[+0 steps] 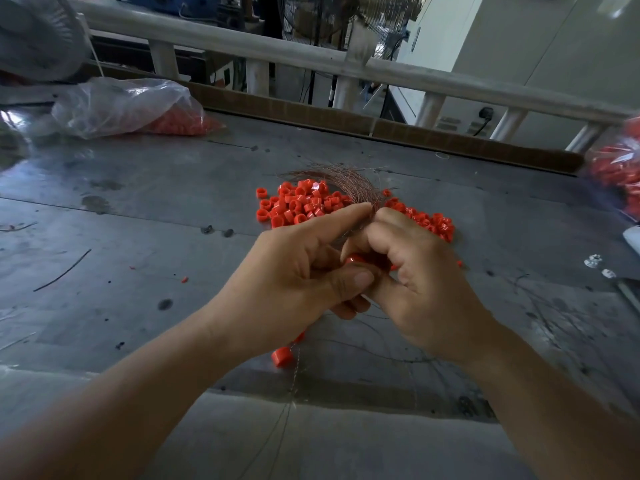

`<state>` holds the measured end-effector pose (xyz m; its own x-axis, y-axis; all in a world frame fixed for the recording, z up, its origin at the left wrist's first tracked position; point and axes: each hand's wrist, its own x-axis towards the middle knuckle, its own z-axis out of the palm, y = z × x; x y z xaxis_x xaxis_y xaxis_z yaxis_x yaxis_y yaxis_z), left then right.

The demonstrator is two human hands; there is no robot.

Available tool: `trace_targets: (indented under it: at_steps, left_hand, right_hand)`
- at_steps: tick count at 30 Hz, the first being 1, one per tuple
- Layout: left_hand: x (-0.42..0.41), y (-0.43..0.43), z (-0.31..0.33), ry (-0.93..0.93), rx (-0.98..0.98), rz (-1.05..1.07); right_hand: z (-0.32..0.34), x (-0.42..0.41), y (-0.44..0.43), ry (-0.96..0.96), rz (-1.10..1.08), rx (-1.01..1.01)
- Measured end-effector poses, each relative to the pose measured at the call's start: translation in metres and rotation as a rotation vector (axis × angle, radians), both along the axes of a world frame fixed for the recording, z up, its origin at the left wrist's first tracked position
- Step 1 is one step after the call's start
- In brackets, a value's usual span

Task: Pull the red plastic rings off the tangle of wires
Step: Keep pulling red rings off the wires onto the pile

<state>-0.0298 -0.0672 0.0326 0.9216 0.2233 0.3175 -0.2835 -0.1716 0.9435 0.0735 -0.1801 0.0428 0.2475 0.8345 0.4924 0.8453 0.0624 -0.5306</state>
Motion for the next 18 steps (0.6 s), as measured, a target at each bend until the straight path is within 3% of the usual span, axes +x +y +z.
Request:
trace_targets:
  at_steps: [7,14,18]
  left_hand:
    - [0.002,0.002,0.002,0.029,-0.127,-0.019]
    - [0.003,0.016,0.008,0.100,-0.375,-0.003]
    - [0.003,0.021,0.009,0.004,-0.611,-0.069]
  right_hand:
    - [0.003,0.003,0.000,0.101,-0.040,-0.042]
    - [0.005,0.005,-0.001,0.664,0.071,-0.038]
    - [0.006,0.007,0.000,0.805,0.076,-0.111]
